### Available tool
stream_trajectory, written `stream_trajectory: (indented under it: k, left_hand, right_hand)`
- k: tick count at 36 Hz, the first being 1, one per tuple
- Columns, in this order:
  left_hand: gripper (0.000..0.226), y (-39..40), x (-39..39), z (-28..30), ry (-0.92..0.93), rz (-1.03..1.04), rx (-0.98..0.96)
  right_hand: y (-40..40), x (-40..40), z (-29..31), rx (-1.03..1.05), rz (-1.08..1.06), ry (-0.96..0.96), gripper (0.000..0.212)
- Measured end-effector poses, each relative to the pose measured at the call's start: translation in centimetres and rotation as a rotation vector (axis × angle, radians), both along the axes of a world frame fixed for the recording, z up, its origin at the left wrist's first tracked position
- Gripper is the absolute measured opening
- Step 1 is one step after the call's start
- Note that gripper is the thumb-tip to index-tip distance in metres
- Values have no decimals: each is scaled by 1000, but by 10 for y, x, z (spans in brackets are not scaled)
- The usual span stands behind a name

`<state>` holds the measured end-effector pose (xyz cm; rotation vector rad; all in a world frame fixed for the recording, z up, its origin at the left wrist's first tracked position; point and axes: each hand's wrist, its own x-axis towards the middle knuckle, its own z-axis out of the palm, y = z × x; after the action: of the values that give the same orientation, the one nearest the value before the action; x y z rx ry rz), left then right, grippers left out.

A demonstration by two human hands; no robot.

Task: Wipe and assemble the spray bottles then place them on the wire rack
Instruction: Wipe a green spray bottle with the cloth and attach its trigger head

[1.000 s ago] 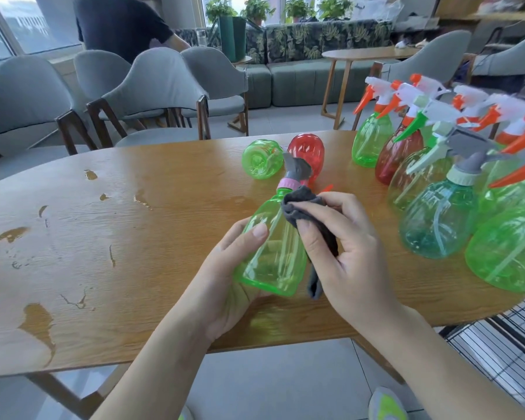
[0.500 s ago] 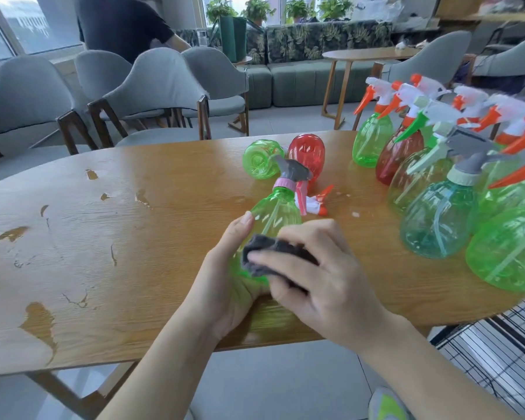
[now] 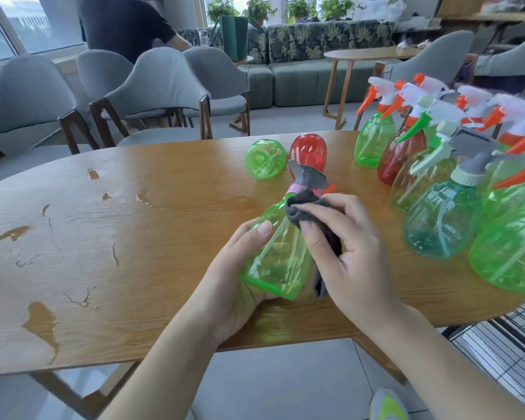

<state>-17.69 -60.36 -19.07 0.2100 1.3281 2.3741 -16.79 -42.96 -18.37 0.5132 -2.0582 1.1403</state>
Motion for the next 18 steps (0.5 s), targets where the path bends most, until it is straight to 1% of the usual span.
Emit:
stream_trajectory:
  k: [3, 5, 8, 10, 14, 18]
  left_hand:
    - [66, 3, 1, 2, 5, 7, 0]
    - [62, 5, 1, 3, 0, 12, -4]
    - [48, 7, 3, 6, -17, -3, 43]
    - [50, 6, 4, 7, -41, -24, 93]
    - [61, 3, 6, 9, -114, -104, 116]
    - [63, 3, 4, 10, -127, -98, 117]
  right_hand:
    - [3, 0, 2, -52, -28, -35, 24]
    - [0, 2, 1, -24, -25, 0, 23]
    - [-7, 10, -1, 50, 10, 91, 20]
    - [-12, 15, -2, 114, 32, 167, 17]
    - [-18, 21, -9, 261, 79, 305, 14]
    - [-16, 17, -13, 344, 75, 375, 15]
